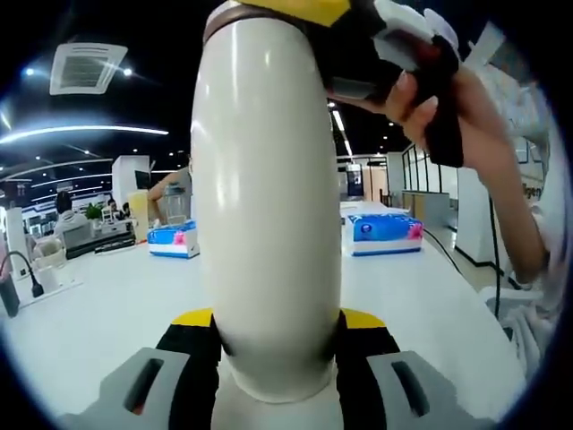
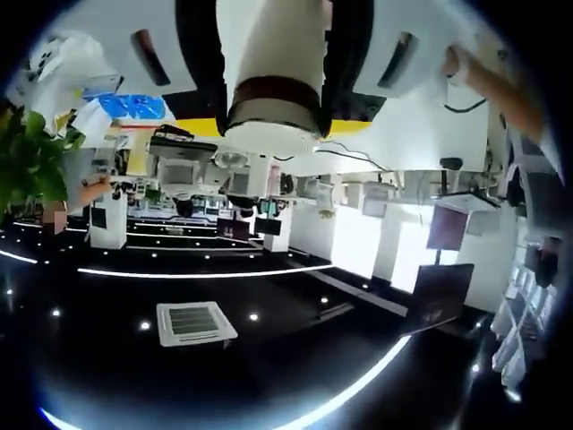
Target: Grasp the water cup twist off the cup lid place the cup lid on the table
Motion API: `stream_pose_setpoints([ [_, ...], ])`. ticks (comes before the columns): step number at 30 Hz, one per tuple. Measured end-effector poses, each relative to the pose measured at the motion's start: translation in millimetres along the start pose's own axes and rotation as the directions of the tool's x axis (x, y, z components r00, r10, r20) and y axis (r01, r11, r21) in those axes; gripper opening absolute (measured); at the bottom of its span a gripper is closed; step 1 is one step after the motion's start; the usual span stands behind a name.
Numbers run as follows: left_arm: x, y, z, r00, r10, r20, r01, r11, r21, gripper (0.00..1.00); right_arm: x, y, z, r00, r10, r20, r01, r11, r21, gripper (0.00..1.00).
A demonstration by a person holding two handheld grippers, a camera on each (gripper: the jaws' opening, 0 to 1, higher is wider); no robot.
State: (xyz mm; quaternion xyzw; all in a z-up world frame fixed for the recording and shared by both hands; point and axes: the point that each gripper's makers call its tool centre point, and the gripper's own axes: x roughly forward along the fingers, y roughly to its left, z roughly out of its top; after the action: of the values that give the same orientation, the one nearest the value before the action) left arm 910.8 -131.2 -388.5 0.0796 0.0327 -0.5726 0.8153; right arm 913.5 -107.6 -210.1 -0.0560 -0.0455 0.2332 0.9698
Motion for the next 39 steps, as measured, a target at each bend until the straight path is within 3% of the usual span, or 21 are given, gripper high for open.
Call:
stream_pose_setpoints([
  [16, -0.2, 1.5, -0.8, 1.000, 0.006, -0.003, -0.006, 1.000, 0.008, 0.52, -1.2, 4.6, -2.6, 0.979, 0.200, 0.031, -0.202, 0.977, 0.065, 0.43],
  [30, -0.2, -0.1, -1.4, 1.000, 0.011, -0.008, -0.011, 1.000, 0.020, 0.52, -0.7, 5.2, -3.4, 0.936, 0.349, 0.035, -0.351, 0.934, 0.067, 0.43],
  [39, 0.6, -0.1, -2.0, 1.000, 0.013, -0.011, -0.012, 1.000, 0.026, 0.52, -0.8, 5.4, -3.6, 0.895, 0.440, 0.076, -0.445, 0.893, 0.074, 0.43],
])
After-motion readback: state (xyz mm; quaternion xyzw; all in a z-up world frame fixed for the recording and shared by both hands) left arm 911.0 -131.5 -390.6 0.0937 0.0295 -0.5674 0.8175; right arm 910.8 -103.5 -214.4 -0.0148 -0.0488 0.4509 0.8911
